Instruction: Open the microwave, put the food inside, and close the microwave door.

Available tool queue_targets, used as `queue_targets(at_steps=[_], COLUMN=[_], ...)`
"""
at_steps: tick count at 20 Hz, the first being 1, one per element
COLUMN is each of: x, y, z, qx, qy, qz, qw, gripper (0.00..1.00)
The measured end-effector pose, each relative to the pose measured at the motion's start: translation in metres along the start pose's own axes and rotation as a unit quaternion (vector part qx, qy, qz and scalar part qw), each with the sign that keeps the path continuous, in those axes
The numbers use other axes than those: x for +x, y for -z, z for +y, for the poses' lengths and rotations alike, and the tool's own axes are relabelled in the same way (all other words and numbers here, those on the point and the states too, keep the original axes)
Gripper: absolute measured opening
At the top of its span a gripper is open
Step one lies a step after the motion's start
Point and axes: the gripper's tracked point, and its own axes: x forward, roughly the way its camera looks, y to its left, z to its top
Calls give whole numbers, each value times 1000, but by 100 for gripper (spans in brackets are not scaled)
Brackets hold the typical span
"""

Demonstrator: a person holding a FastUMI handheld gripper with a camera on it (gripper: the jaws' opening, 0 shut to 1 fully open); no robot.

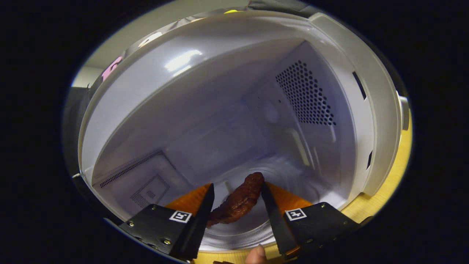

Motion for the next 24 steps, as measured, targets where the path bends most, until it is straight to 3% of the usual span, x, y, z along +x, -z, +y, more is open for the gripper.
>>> queue_targets(at_steps=[1,3,4,9,16,20,24], x=[-5,-23,-32,-83,-226,-332,-416], y=[-11,-40,-46,-47,-64,-59,-57], z=[-4,-2,4,21,55,102,148], qx=[-38,-124,-146,-136,-130,-123,-139], qy=[15,26,20,-46,-169,-279,-360], qz=[-27,-93,-106,-47,6,34,-1], qw=[999,988,983,989,977,952,922], gripper=[80,96,96,97,97,96,96])
